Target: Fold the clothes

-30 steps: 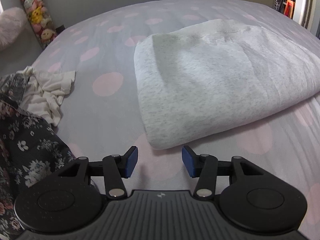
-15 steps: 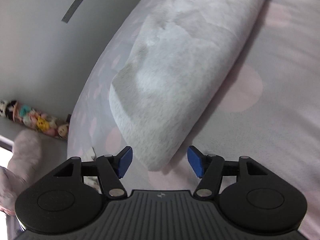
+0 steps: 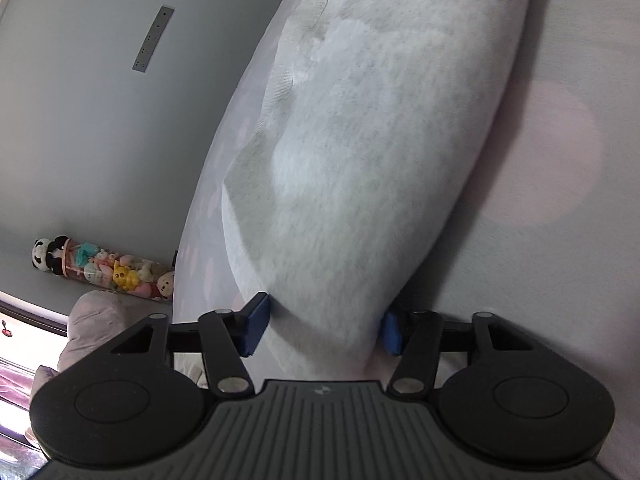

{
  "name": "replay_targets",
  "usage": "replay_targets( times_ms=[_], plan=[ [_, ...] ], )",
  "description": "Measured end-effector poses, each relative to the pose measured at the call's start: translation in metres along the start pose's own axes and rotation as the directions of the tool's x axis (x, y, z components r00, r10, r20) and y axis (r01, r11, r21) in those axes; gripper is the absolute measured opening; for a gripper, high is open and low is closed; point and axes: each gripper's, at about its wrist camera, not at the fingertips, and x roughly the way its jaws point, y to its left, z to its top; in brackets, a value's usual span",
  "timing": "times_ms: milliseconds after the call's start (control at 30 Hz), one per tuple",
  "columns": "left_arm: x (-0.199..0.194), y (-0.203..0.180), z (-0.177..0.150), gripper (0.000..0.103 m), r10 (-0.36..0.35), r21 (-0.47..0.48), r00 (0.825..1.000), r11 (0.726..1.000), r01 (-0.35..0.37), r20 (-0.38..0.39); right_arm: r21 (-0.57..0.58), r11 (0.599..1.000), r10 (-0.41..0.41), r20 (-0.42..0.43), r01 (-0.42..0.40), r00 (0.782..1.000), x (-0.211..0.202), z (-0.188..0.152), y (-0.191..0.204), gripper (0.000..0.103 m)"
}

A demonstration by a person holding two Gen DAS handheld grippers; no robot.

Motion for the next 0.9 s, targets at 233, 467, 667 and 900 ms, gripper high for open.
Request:
replay_targets(
  times_ms=[233,467,667,900],
  plan=[
    [-0.006,0.022,0.007,0.017,-0.081,-0.047,0.997,0.996,0.081,-0.009,0.048,0.999,0.001,-0.007,-0.001,1.000,-0.002,0.008,-0.021,0.024],
    [-0.043,0.083,0.014,0.014,-0.076,-0.129,0.997,0.989,0.079,0.029,0.171,0.985,0.009,0.003,-0.009,1.000,-0.032,0.023,-0.080,0.014],
    [-0.093,0.104,-0.003,0.014,-0.097,-0.103,0.993,0.989,0.104,0.073,0.190,0.979,0.070,0.011,-0.071,0.997,-0.091,0.021,-0.090,0.014],
    [-0.181,0.069,-0.049,0.014,-0.196,-0.068,0.977,0.977,0.202,0.086,0.271,0.944,0.196,0.008,-0.191,0.981,-0.180,0.009,-0.059,0.014]
  ],
)
